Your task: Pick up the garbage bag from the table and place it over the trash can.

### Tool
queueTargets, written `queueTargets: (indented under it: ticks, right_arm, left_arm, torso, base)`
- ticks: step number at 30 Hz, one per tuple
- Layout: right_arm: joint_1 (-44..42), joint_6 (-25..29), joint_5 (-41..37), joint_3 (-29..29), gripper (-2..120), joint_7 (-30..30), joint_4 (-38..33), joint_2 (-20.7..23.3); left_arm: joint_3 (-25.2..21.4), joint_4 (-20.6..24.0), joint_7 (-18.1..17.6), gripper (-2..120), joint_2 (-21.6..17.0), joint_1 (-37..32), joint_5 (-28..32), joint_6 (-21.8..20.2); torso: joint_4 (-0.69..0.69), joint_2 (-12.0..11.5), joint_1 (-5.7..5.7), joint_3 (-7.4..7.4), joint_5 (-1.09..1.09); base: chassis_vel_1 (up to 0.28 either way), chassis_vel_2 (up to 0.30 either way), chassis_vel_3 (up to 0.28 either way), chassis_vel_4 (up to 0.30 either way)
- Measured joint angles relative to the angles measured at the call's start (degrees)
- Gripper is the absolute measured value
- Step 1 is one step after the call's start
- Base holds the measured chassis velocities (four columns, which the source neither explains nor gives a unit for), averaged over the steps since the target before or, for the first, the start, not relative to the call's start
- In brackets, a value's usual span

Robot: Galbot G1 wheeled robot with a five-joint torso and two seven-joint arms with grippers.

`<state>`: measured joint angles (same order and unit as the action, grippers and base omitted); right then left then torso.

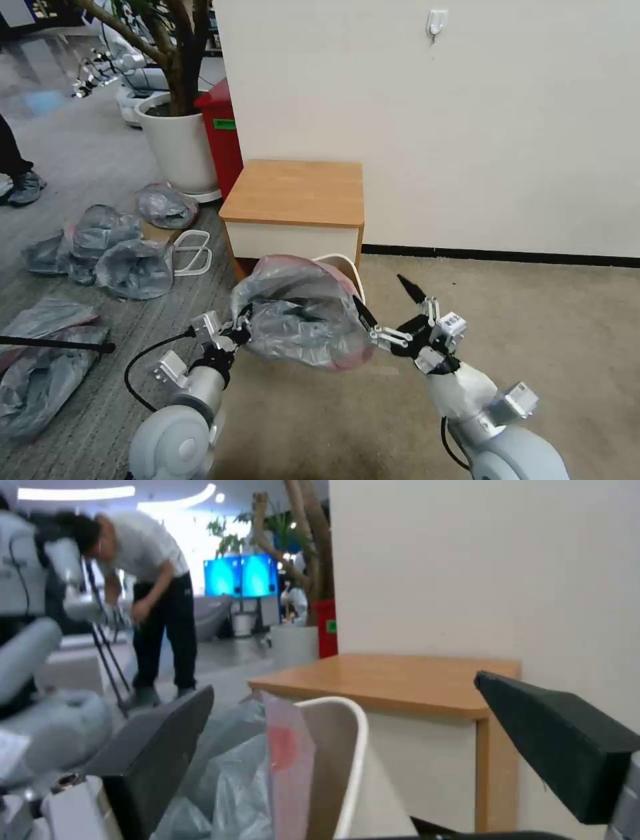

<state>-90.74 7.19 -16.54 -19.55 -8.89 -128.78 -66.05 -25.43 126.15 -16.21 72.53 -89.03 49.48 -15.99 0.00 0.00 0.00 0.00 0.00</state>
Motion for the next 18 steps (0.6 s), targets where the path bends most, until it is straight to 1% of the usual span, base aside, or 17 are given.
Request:
queueTargets:
  ticks: [1, 5, 7, 9, 14, 16, 18]
  right_arm:
    - [0.0, 0.0, 0.0, 0.0, 100, 0.0, 0.0, 0.0]
    - [0.69, -1.66, 6.16, 0.62, 99, 0.03, -0.11, 0.56]
    - [0.75, -2.06, 7.5, 0.62, 99, 0.03, -0.24, 0.61]
    - [0.91, -4.24, 10.29, 0.75, 99, 0.67, -0.74, 0.75]
    - [1.5, -7.06, 11.12, 1.4, 94, 2.5, -0.82, 0.84]
    - [1.61, -7.25, 11.27, 1.51, 94, 2.89, -0.67, 0.8]
    - [1.9, -7.41, 11.98, 1.55, 89, 3.39, -0.31, 0.62]
  left_arm:
    - [0.0, 0.0, 0.0, 3, 0.0, 0.0, 0.0, 0.0]
    - [0.47, 0.31, -0.9, 3, 0.5, -0.01, -0.71, -0.48]
    - [0.56, 0.34, -0.98, 3, 0.58, -0.01, -0.79, -0.5]
    - [0.83, 0.55, -1.07, 3, 0.93, -0.06, -0.99, -0.53]
    - [1.26, 0.99, -1.08, 3, 1.39, -0.38, -1.31, -0.54]
    - [1.31, 1.11, -1.08, 3, 1.42, -0.44, -1.34, -0.54]
    - [1.36, 1.28, -1.08, 3, 1.46, -0.62, -1.39, -0.54]
  torso:
    - [0.0, 0.0, 0.0, 0.0, 0.0]
    - [0.0, 0.0, 0.0, 0.0, 0.0]
    - [0.0, 0.0, 0.0, 0.0, 0.0]
    - [0.0, 0.0, 0.0, 0.0, 0.0]
    - [0.0, 0.0, 0.0, 0.0, 0.0]
    - [0.0, 0.0, 0.0, 0.0, 0.0]
    - [-0.01, 0.0, 0.0, 0.0, 0.0]
  base:
    - [0.0, 0.0, 0.0, 0.0]
    - [0.0, 0.0, 0.0, 0.0]
    - [0.0, 0.0, 0.0, 0.0]
    - [0.0, 0.0, 0.0, 0.0]
    - [0.0, 0.0, 0.0, 0.0]
    - [0.0, 0.0, 0.0, 0.0]
    - [0.0, 0.0, 0.0, 0.0]
